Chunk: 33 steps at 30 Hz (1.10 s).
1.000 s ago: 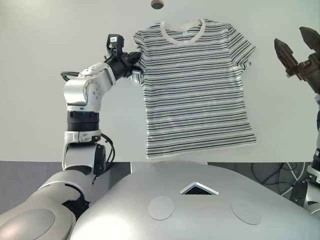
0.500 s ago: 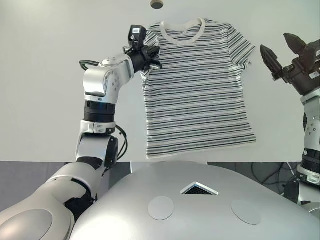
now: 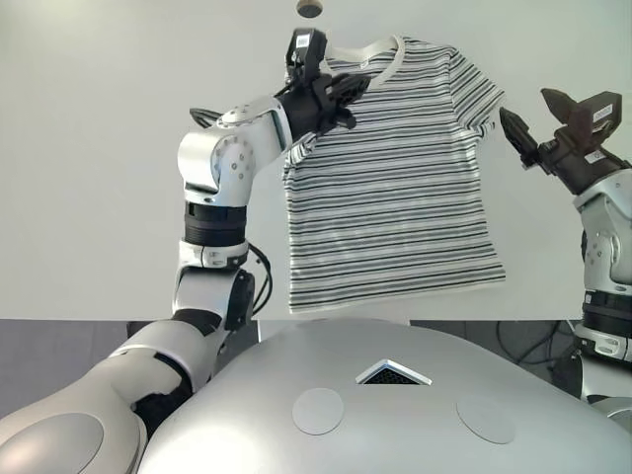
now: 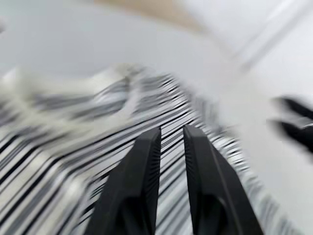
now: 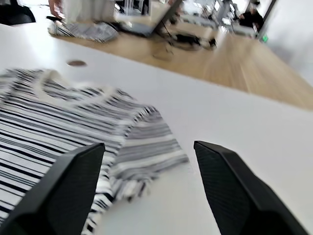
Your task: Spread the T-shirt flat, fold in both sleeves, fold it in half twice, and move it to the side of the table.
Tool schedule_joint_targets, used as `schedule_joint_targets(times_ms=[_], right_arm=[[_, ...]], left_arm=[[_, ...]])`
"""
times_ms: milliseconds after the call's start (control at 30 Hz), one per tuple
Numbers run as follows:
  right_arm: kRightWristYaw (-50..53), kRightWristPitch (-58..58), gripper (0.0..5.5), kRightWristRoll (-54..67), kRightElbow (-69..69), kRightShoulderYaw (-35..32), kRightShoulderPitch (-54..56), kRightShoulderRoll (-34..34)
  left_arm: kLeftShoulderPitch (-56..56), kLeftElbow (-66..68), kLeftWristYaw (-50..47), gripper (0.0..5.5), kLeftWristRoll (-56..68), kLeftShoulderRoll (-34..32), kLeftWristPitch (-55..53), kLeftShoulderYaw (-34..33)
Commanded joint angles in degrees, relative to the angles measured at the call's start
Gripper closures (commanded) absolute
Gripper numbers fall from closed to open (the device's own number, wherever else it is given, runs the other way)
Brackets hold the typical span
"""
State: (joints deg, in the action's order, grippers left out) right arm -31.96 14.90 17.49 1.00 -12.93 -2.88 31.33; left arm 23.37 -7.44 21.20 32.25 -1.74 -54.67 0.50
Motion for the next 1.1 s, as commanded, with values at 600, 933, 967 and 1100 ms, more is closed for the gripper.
schedule_joint_targets(times_ms=[600, 933, 967, 1100], right_arm=[[-3.31, 3.47, 2.06, -4.52, -59.58, 2.95, 39.17, -2.15], [-4.20, -2.22, 3.05, -7.42, -65.35, 3.36, 40.72, -2.94], [-4.29, -2.38, 3.20, -7.49, -65.40, 3.36, 40.68, -2.93], [-4.23, -2.75, 4.00, -7.47, -65.41, 3.03, 40.54, -2.89]], left_arm=[[-16.73, -6.57, -1.33, 4.68, -18.27, -11.32, 42.57, -7.30], [-16.98, -6.17, -1.96, 4.65, -18.29, -11.26, 44.33, -6.32], [-16.99, -6.19, -2.01, 4.65, -18.26, -11.25, 44.31, -6.24], [-17.03, -6.04, -2.12, 4.65, -18.28, -11.24, 44.36, -5.79]])
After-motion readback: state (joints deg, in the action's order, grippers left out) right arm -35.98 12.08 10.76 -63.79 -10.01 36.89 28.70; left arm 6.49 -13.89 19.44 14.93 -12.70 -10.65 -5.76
